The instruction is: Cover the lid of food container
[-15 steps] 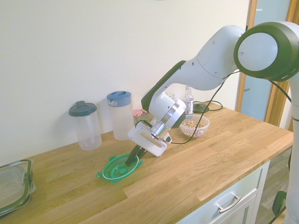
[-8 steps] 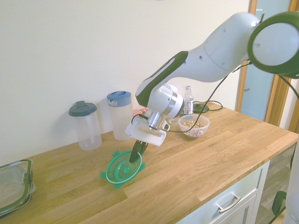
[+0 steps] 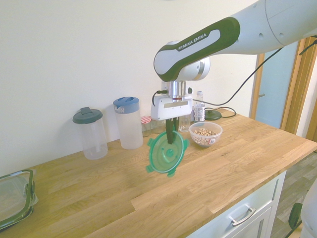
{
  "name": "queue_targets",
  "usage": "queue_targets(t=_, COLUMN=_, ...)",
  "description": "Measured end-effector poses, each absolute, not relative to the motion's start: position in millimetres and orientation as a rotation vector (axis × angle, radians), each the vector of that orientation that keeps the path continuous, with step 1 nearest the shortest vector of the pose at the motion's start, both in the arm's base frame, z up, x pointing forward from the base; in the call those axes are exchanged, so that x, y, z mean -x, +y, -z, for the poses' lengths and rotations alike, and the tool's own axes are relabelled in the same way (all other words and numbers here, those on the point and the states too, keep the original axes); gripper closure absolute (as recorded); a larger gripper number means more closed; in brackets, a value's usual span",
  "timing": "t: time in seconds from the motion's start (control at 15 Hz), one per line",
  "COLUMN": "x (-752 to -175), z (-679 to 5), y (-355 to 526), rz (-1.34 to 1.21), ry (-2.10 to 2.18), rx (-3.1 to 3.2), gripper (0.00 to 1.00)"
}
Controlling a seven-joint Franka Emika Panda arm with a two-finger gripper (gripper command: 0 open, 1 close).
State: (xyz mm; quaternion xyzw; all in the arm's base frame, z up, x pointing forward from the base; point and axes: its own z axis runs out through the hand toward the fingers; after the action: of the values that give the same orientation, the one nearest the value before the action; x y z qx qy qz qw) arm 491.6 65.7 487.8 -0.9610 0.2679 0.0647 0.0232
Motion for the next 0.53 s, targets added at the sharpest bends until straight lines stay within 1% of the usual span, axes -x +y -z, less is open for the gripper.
queue_targets(t=0.13, x=-491.9, z=-527.4, y=52.0, rz=-0.129, ry=0.864, rx=3.112, gripper=1.00)
queue_targets(t=0.27, x=-499.3, z=-556.4, y=36.8, rz=0.003, ry=0.898, rx=3.232, gripper=1.00)
queue_targets(t=0.53, x=-530.7, z=-563.3, y=4.4, rz=0.240, ry=0.979, rx=3.471, gripper=1.00)
